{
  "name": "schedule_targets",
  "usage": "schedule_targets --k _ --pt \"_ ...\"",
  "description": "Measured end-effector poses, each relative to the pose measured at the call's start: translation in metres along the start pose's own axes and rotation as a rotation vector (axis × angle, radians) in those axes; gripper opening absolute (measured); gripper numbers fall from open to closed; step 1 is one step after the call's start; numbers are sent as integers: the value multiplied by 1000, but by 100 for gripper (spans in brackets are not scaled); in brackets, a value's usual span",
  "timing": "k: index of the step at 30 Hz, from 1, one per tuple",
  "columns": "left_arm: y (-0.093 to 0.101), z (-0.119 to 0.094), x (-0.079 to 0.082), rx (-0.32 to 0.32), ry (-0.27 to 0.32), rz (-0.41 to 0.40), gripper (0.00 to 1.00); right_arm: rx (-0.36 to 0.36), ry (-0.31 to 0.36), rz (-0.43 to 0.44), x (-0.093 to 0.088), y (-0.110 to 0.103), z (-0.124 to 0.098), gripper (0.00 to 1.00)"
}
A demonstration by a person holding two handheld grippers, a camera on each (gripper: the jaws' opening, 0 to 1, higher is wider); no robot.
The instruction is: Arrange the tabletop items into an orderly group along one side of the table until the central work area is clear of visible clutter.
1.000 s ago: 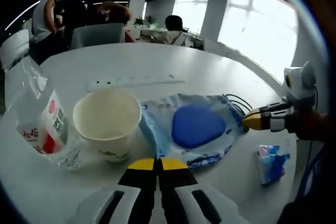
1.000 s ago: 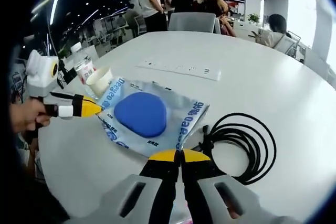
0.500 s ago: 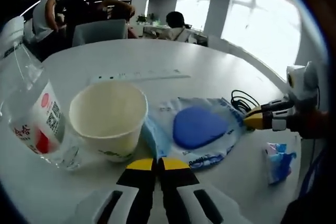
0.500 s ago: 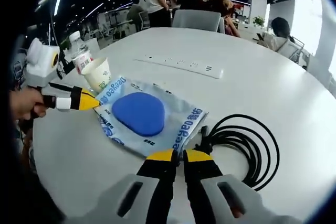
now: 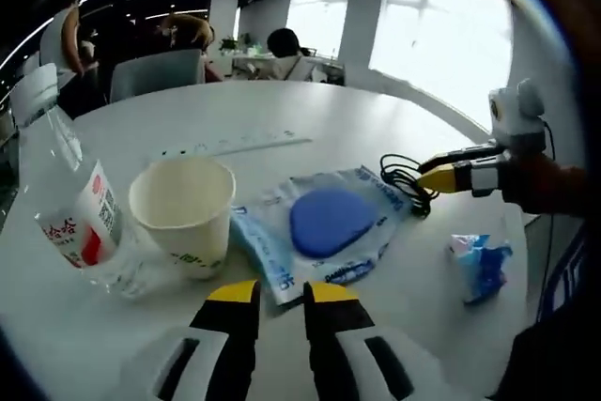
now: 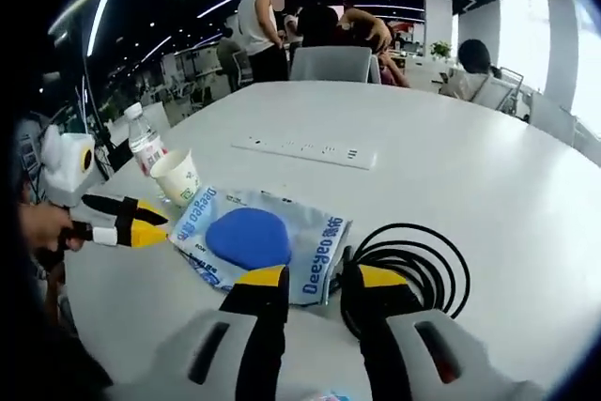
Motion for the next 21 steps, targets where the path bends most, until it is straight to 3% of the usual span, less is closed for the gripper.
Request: schedule_targets --k 5,8,11,16,21 --pt "7 -9 1 16 6 33 18 -10 5 33 -9 12 -4 32" --pt "18 -12 4 -8 5 33 22 -2 24 140 -13 22 -12 34" --pt "29 -13 8 -16 11 63 23 -9 32 147 -15 28 -19 36" --pt "47 -8 18 -30 -16 119 26 -44 45 182 -25 42 -28 37" --pt "64 -2 38 -63 -27 171 26 -68 42 223 -36 52 -35 37"
Point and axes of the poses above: the point that each gripper's makers call its tool centre point, and the gripper's own axes: z roughly forward along the fingers, y roughly to its right, x roughly out of its top, the point moved 4 cm from there along -z, roughly backward along the fingers, and after that the axes turned 15 degrees about -y, right-handed, at the moved point
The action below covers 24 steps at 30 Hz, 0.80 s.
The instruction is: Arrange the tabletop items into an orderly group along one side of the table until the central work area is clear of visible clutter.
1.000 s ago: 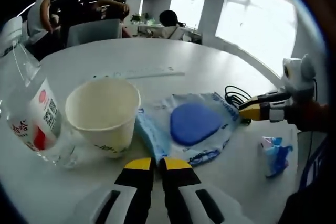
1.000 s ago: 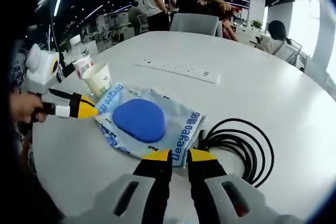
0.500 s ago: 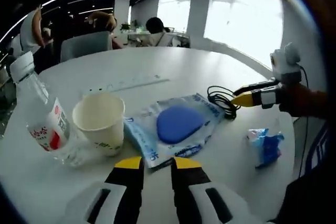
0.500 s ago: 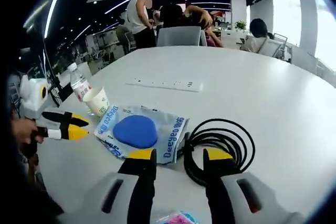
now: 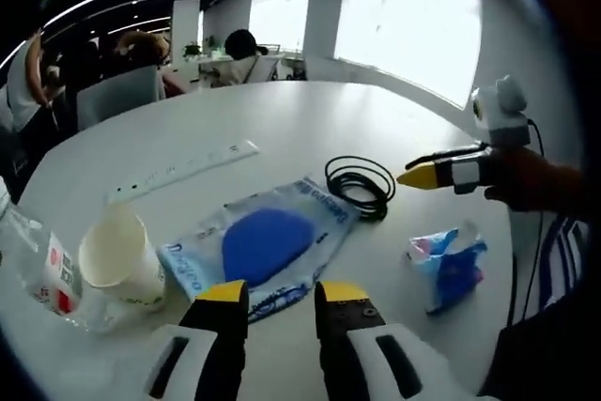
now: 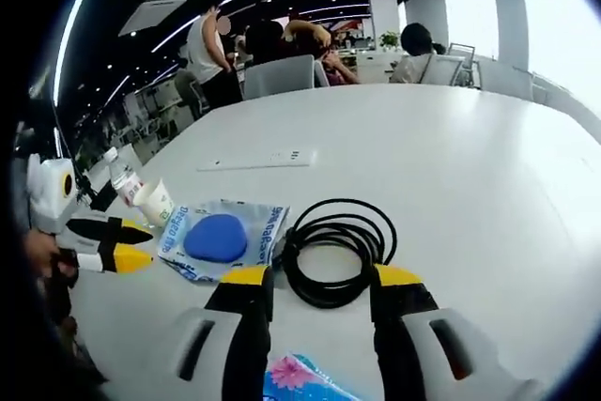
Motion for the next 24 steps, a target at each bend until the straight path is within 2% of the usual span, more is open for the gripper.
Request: schedule_targets --k 3,8,17,24 --pt "13 1 17 -21 9 38 26 -16 2 13 -4 8 -3 39" --pt "24 13 38 -51 14 80 26 -27 4 66 -6 20 -4 40" --pt "44 36 61 -106 -10 150 26 -35 -16 156 -12 30 3 40" --pt "52 55 84 -139 -10 187 26 -41 -18 236 -10 37 16 37"
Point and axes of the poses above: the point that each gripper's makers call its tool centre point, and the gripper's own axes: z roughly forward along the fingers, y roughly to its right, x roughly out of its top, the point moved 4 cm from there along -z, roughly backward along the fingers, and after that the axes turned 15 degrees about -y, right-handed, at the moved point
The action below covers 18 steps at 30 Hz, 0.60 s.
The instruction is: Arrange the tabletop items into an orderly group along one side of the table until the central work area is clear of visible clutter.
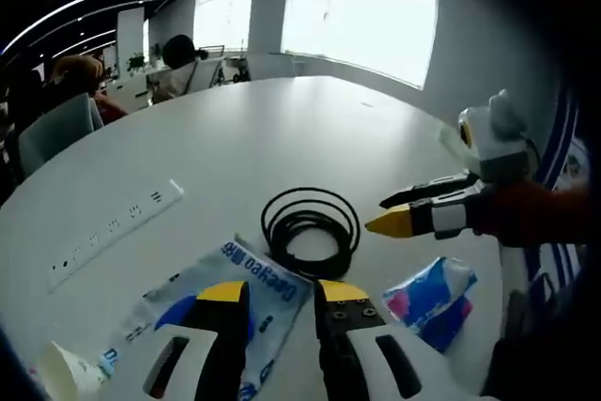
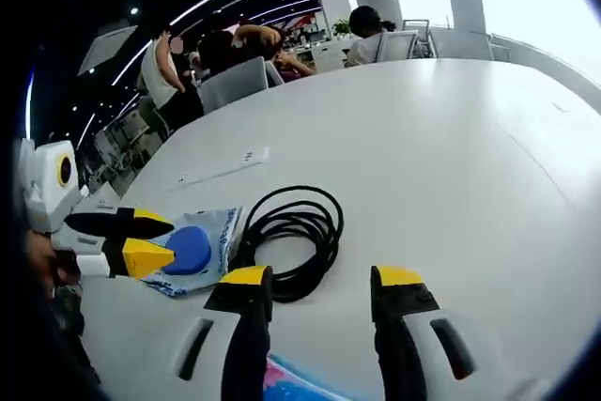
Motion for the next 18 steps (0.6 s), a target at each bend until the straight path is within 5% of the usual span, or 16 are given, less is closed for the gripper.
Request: schedule_targets --k 5,18 --pt "3 18 14 -13 -16 109 25 -6 25 69 2 -3 4 36" --pt "-6 55 40 -32 -68 115 24 14 -37 74 0 -4 22 33"
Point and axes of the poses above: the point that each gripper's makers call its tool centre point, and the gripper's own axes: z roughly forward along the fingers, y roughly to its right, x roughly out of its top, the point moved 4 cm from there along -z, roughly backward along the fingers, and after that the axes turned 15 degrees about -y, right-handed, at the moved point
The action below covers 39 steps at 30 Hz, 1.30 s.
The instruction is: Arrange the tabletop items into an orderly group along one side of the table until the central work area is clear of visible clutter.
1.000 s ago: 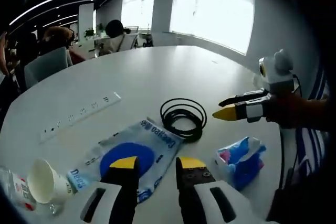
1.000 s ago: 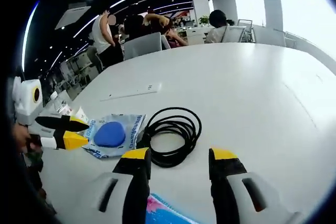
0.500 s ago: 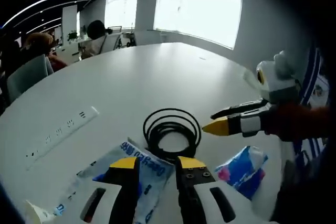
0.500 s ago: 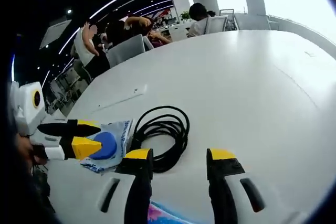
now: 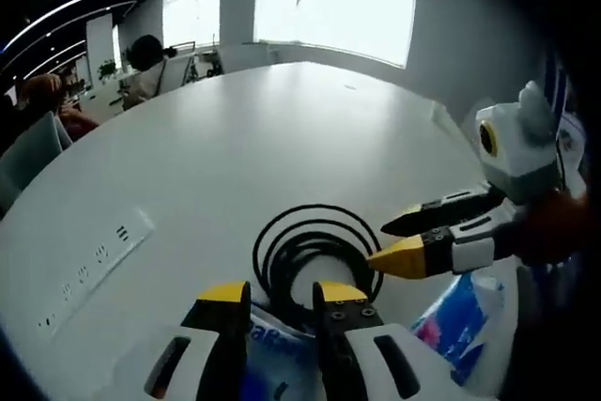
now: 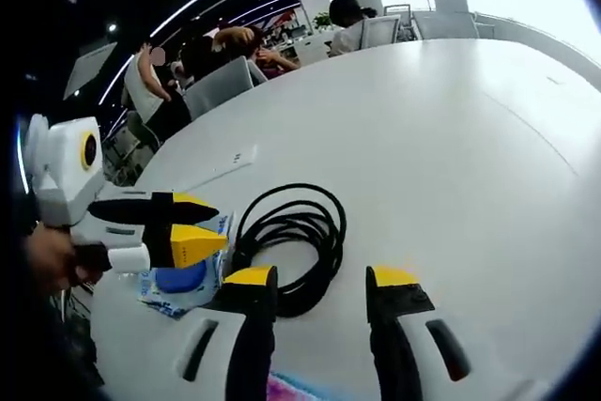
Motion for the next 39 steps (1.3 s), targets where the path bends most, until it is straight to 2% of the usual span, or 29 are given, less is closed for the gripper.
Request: schedule_targets --k 3,11,14,16,22,25,30,39 --pt "0 8 1 -6 -34 27 24 1 -11 37 -2 3 2 30" --pt "2 22 2 -24 -66 32 21 24 -34 70 -5 -1 5 20" --pt "-2 30 -3 -21 -98 35 14 39 -49 79 -6 -2 10 13" --pt "-3 29 -3 -19 -87 45 12 21 -59 42 -8 -2 13 11" --pt "-2 27 -2 -31 -72 38 5 36 -69 62 -11 2 17 8" --pt "-1 22 1 -46 -48 7 3 41 -49 41 -11 4 14 6" --pt "1 20 3 -52 -46 11 1 51 -37 52 -9 7 12 4" --pt "11 2 8 -47 -7 10 1 47 31 33 0 4 -11 2"
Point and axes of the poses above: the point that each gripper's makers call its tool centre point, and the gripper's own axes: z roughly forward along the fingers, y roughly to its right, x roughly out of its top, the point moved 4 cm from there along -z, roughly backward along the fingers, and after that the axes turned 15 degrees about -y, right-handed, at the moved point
